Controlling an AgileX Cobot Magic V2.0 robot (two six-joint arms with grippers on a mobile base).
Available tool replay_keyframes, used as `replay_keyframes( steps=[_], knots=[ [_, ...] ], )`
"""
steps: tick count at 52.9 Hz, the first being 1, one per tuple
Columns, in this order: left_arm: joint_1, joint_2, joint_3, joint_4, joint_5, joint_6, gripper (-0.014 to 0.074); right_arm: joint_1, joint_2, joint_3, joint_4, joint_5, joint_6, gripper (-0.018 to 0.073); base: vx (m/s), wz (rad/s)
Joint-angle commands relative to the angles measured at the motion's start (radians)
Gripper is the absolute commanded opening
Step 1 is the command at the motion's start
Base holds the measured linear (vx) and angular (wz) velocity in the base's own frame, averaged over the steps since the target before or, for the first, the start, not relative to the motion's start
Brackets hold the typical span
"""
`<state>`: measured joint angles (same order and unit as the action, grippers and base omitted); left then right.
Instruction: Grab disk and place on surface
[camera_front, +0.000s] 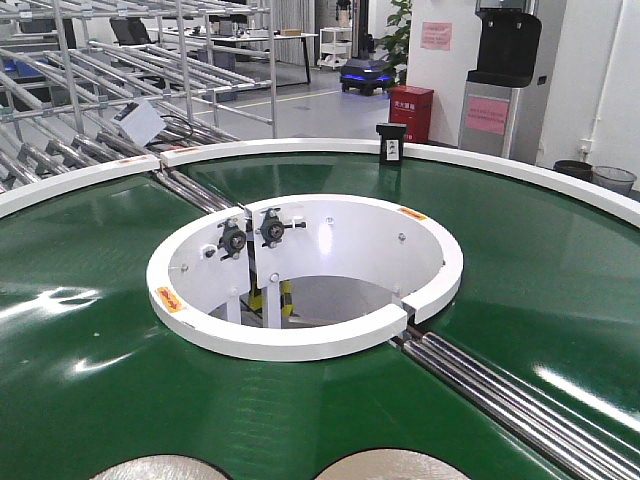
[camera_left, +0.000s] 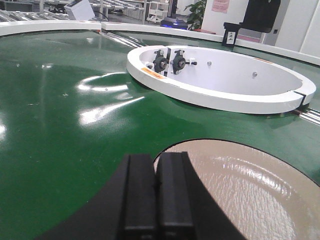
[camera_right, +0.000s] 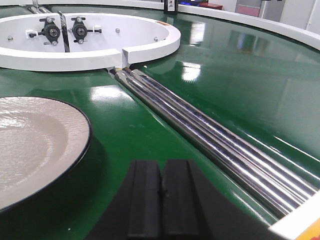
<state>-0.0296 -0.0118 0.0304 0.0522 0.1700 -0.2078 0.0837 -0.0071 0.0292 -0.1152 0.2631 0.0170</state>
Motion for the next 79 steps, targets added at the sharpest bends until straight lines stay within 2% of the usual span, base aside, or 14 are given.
replay_keyframes(
  steps=[1, 25, 42, 50, 58, 63, 68, 70, 75, 79],
  knots=[
    [0.002, -0.004, -0.02, 0.004, -0.083, -0.009, -0.0008, -0.004, 0.017, 0.008, -0.004, -0.084, 0.0, -0.0008, 0.0, 0.0],
    [0.003, -0.004, -0.02, 0.004, -0.101, -0.01, -0.0008, -0.004, 0.017, 0.008, -0.004, -0.084, 0.0, -0.0008, 0.0, 0.0],
    [0.003, -0.004, -0.02, 0.003, -0.21, -0.017, -0.0008, -0.004, 0.017, 0.008, -0.011, -0.104, -0.003, -0.0008, 0.0, 0.0],
    [0.003, -0.004, -0.02, 0.003, -0.306, -0.017, -0.0008, -0.004, 0.017, 0.008, -0.012, -0.188, -0.003, -0.0008, 0.0, 0.0],
    [0.003, -0.004, -0.042, 0.003, -0.392, -0.016, -0.0008, -0.004, 0.017, 0.006, -0.012, -0.371, -0.002, -0.0008, 0.0, 0.0],
    [0.003, -0.004, -0.116, 0.003, -0.36, -0.013, -0.0008, -0.004, 0.017, -0.031, 0.018, -0.434, 0.021, -0.0008, 0.0, 0.0],
    [0.003, 0.008, -0.245, 0.004, -0.275, 0.01, -0.0008, -0.004, 0.027, -0.125, 0.075, -0.356, 0.035, -0.0008, 0.0, 0.0],
    [0.003, 0.032, -0.325, 0.004, -0.219, 0.048, -0.0008, -0.004, 0.051, -0.196, 0.087, -0.286, 0.035, -0.0008, 0.0, 0.0],
    [0.003, 0.121, -0.495, 0.004, -0.119, 0.109, -0.0008, -0.004, 0.145, -0.358, 0.079, -0.197, 0.035, -0.0008, 0.0, 0.0],
    [0.003, 0.22, -0.613, 0.004, -0.074, 0.134, -0.0008, -0.004, 0.229, -0.44, 0.051, -0.183, 0.035, -0.0008, 0.0, 0.0]
  ],
)
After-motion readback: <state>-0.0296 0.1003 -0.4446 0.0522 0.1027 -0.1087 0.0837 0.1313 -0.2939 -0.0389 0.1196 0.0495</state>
